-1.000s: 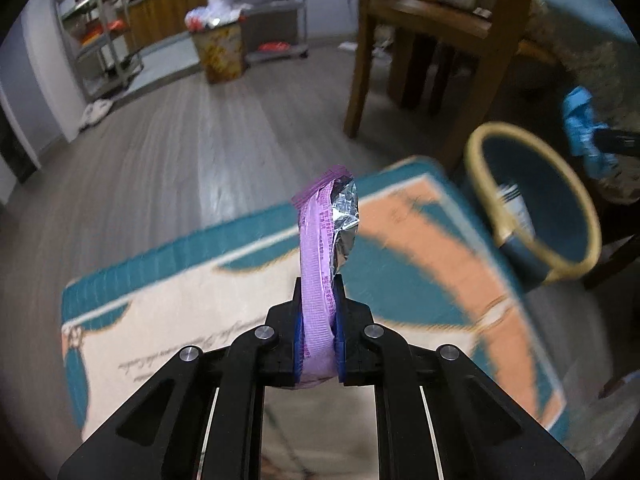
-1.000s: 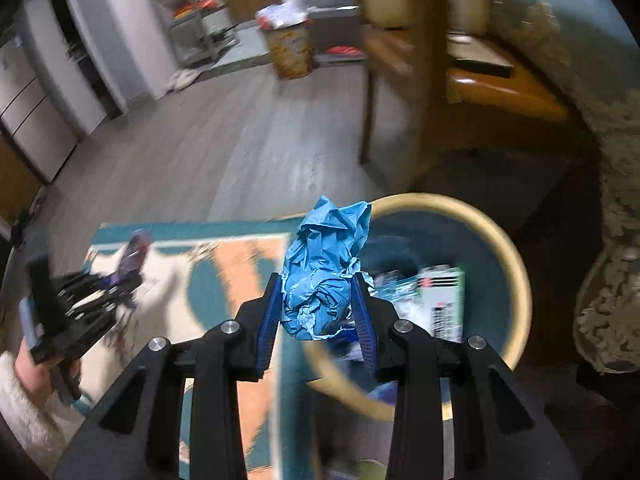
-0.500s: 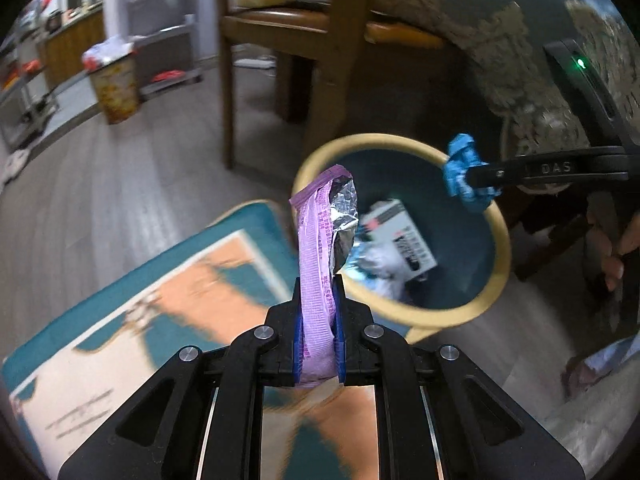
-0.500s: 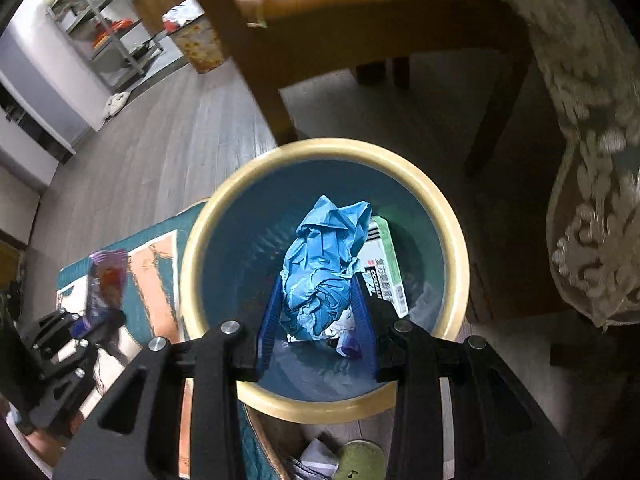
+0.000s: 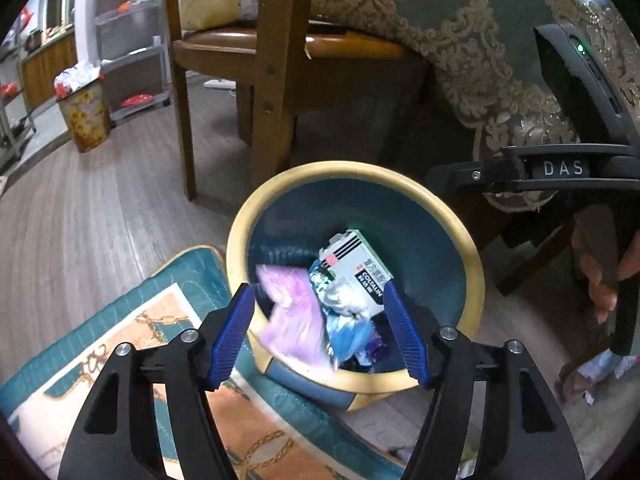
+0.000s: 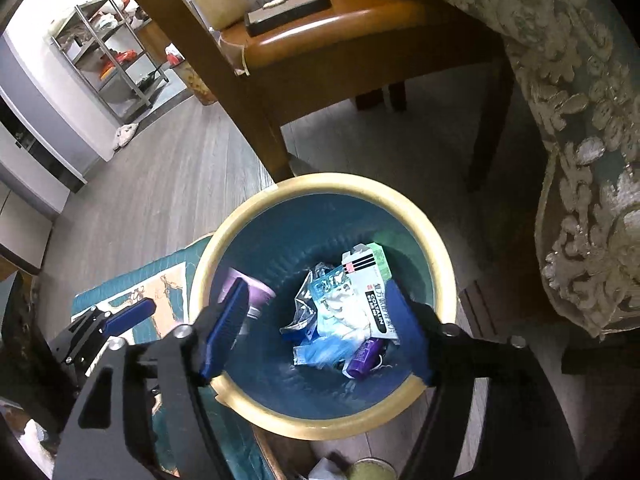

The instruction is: Collect trash

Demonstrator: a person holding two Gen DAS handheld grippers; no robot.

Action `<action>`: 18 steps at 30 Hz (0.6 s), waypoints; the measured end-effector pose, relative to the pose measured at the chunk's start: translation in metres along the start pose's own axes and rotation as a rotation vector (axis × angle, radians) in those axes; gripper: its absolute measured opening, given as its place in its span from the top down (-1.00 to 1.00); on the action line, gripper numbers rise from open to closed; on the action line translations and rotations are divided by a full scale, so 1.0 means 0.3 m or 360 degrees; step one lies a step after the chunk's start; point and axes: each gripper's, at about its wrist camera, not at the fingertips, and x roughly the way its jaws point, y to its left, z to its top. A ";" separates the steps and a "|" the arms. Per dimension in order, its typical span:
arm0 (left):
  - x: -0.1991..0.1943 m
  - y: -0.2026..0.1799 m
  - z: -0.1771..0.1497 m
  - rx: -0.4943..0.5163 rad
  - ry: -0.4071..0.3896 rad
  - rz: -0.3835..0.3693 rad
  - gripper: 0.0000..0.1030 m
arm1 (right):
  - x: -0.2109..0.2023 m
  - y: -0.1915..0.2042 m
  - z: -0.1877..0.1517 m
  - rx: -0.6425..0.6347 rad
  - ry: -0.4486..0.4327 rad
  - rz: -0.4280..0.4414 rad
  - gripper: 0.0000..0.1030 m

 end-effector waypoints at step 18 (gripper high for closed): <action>-0.450 -0.032 -0.044 0.0029 -0.0159 0.0178 -0.85 | -0.336 0.141 -0.170 -0.0151 -0.0230 -0.0063 -0.89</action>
